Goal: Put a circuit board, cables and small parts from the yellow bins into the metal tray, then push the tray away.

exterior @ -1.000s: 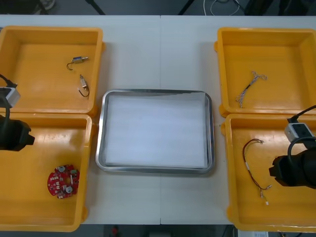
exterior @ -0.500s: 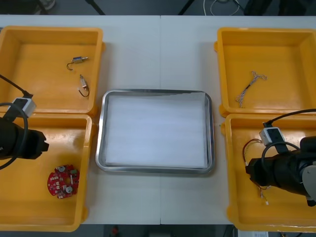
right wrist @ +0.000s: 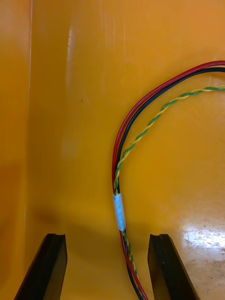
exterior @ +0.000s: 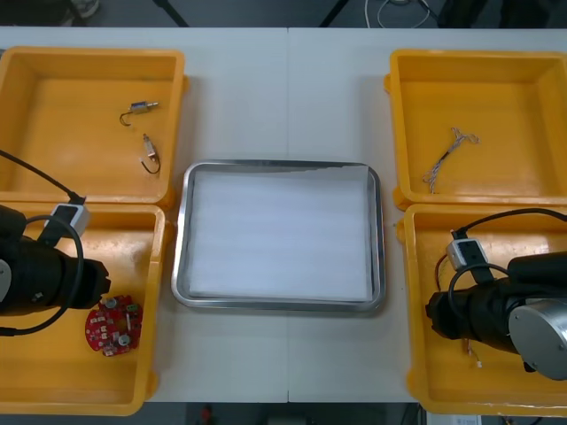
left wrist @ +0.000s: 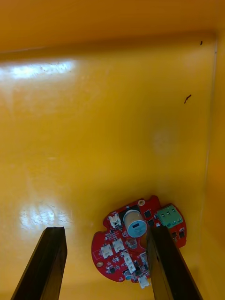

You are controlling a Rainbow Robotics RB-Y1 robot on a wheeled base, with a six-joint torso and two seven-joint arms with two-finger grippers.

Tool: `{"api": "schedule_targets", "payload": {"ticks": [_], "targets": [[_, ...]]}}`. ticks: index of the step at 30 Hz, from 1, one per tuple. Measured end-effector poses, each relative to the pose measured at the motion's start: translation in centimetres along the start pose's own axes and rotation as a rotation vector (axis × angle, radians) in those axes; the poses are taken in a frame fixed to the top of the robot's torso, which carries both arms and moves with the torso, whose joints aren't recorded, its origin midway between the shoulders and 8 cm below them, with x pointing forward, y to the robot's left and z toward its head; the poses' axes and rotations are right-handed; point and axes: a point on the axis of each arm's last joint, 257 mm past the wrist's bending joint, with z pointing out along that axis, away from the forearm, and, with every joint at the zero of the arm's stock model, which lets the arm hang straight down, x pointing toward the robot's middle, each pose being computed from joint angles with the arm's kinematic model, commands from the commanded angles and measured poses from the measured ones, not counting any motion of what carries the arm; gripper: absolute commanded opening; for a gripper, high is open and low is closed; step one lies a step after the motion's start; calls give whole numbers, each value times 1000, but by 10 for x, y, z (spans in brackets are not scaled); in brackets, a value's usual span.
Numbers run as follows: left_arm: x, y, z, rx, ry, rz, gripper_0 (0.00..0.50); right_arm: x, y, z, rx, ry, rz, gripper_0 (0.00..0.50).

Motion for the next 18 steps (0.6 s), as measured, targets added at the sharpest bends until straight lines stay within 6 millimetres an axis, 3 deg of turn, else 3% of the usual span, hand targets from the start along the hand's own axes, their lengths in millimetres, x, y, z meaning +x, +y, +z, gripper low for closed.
{"api": "schedule_targets", "payload": {"ticks": [5, 18], "targets": [[8, -2, 5, 8, 2, -11, 500, -2, -19, 3, 88, -12, -27, 500], [18, -8, 14, -14, 21, 10, 500, 2, -12, 9, 83, -6, -53, 500]]}}
